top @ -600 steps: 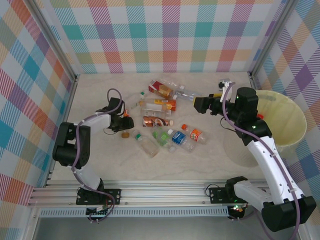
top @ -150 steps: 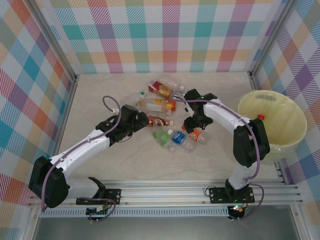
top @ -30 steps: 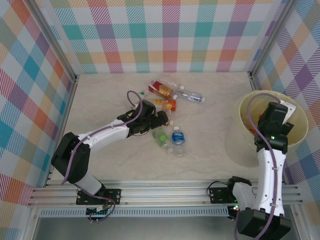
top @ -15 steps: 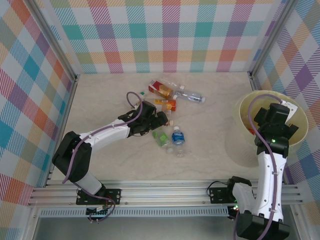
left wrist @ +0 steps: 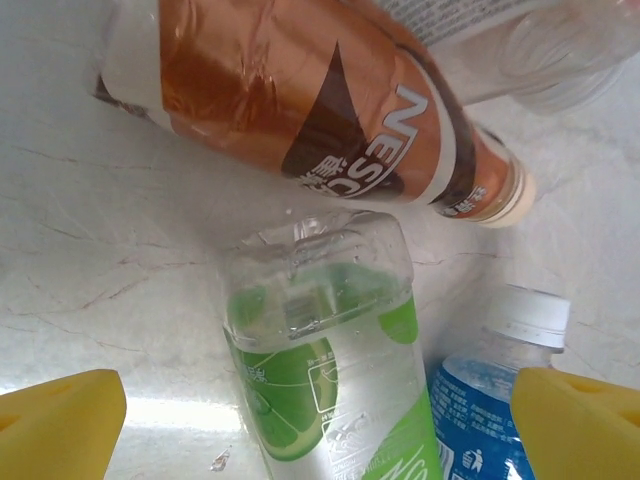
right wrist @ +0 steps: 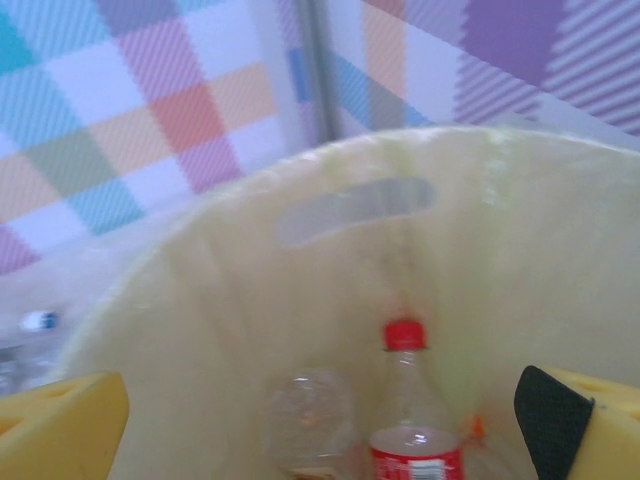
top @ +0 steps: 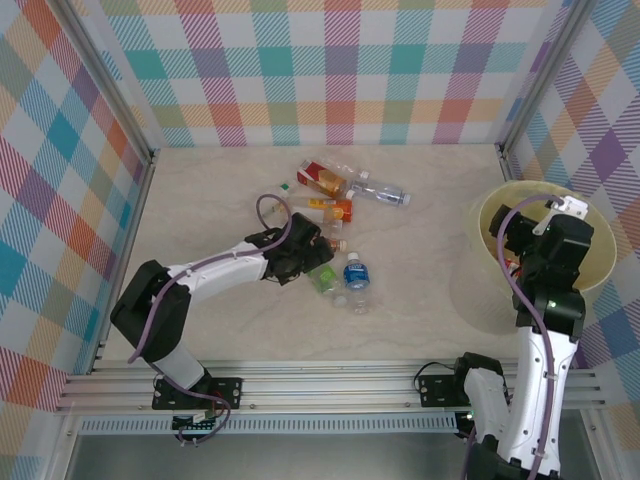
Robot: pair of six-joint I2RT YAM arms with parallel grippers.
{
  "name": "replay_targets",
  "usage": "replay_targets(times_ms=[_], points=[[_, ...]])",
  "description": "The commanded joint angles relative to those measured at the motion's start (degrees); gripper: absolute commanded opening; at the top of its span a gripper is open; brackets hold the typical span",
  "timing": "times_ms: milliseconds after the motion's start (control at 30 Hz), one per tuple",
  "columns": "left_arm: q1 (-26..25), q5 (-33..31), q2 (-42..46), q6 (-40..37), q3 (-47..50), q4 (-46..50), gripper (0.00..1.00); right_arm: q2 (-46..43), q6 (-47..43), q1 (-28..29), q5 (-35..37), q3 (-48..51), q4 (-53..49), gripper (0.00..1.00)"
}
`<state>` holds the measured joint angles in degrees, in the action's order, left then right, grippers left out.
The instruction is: Put the plastic bottles in the bin
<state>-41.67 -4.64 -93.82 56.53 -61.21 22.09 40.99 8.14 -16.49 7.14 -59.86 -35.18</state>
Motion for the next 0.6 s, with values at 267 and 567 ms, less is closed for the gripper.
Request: replay_targets(times_ms=[267,567], points=[[-2.99,-7.59,-6.02,6.41,-5.81,6.13,0.95,-3.4,2.73,2.87,-37.02,-0.27,8.62,1.0],[-3.0,-8.25,-13.26,6.91,-10.24,9.33,0.85,-3.03,4.34,7.05,-40.27,0.0,11.92,1.0]])
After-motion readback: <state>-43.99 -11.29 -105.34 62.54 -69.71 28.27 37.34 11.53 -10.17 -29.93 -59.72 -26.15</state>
